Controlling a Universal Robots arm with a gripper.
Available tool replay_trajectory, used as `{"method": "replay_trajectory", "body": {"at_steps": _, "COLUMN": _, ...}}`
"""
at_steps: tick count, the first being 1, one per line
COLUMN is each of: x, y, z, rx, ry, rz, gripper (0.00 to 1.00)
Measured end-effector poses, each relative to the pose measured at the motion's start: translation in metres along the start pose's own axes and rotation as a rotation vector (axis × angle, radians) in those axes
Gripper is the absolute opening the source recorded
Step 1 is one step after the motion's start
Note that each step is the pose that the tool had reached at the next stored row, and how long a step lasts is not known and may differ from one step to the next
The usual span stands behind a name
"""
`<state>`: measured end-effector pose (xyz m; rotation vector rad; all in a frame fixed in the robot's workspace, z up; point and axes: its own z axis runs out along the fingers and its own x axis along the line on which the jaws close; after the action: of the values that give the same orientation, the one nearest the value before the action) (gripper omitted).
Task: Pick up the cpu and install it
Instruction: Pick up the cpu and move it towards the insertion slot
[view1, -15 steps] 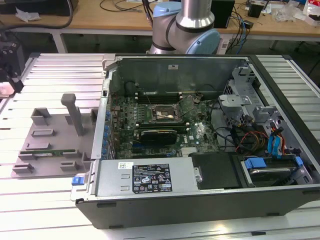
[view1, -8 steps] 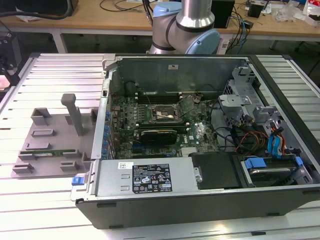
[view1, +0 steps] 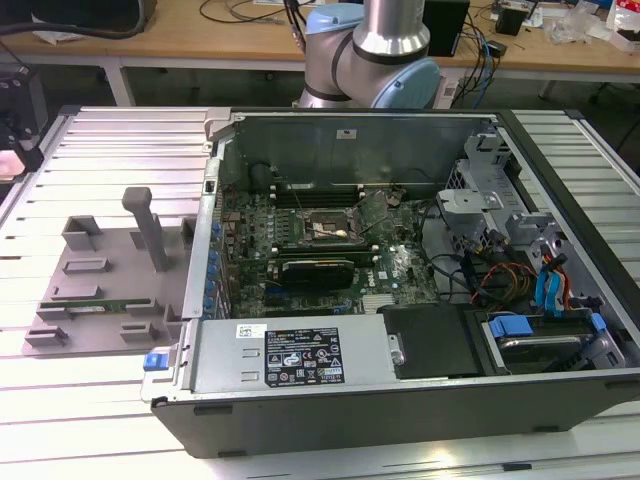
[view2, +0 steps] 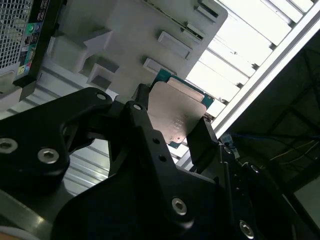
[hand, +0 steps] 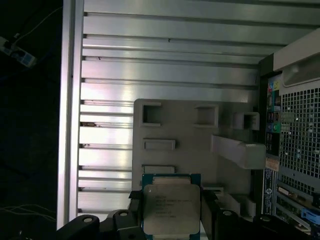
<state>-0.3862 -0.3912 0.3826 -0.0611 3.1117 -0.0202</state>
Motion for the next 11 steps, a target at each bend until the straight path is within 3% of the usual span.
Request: {"method": "replay_trajectory", "body": {"at_steps": 11, "x": -0.0414, "y": -0.0016, "z": 0.0013, "rx": 0.0052, "ry": 0.0001, "rz": 0.0, "gripper": 0.55}}
